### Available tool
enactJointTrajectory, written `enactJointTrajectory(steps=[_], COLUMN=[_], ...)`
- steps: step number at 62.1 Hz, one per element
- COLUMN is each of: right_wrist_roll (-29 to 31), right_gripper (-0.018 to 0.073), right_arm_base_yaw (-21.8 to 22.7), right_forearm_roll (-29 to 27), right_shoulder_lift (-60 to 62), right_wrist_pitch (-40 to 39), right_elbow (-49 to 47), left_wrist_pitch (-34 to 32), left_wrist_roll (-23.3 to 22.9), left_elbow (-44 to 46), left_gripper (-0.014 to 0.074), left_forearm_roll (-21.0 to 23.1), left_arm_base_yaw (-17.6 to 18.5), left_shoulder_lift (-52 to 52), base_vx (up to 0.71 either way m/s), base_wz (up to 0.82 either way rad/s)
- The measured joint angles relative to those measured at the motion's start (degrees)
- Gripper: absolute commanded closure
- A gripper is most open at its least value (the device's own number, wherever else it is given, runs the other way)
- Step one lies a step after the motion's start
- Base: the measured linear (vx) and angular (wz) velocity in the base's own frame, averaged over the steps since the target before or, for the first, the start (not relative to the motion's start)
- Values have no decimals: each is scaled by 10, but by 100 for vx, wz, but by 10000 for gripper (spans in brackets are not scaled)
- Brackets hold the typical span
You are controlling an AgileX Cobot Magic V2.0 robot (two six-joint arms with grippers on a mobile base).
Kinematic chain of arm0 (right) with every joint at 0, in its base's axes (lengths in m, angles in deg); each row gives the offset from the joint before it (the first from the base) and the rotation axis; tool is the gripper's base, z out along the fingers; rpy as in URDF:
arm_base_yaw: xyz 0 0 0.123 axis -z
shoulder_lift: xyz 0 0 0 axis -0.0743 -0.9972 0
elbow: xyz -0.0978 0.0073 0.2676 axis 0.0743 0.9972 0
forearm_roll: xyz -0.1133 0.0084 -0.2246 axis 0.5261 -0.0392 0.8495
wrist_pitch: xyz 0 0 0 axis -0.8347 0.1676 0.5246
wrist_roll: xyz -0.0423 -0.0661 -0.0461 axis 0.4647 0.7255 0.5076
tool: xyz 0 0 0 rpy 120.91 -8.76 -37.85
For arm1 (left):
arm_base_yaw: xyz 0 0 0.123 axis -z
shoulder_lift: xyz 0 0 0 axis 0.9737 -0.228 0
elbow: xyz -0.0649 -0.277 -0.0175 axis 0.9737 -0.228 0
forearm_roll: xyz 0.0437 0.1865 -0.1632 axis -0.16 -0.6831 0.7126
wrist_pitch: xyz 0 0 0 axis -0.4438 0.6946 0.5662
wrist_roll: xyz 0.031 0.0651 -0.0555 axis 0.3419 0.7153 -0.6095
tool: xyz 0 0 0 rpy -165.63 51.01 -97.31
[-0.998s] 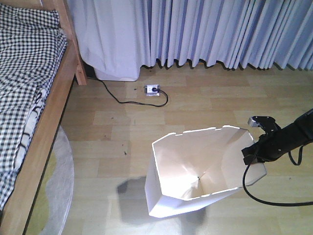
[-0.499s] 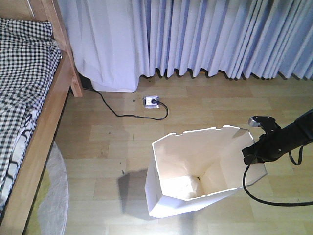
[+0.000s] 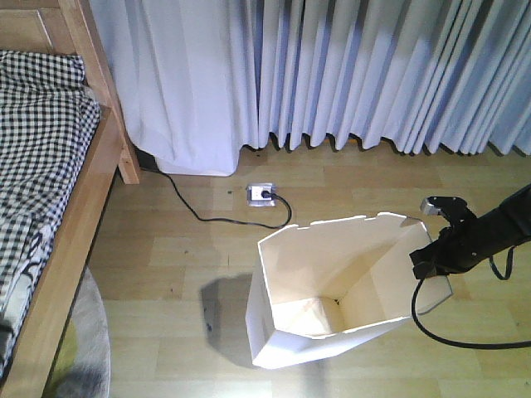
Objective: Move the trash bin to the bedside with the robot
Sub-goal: 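Drive up to the curtains beside the bed with the bin held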
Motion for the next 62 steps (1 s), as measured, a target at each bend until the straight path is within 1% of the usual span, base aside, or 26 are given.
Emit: enactJointTrajectory(steps=[62], right_wrist_roll=[0], right_gripper=[564], right_arm_base_yaw=[0], right_forearm_roll=[0], right_shoulder_lift=[0], right_wrist_pitch=[-3], right_elbow=[0], left_wrist_pitch=[0], left_wrist_roll=[0], left_elbow=[0], left_gripper=[602], left_forearm_roll=[0], left_arm_base_yaw=[0], left_shoulder_lift=[0], base_vx=[20], base_wz=[0])
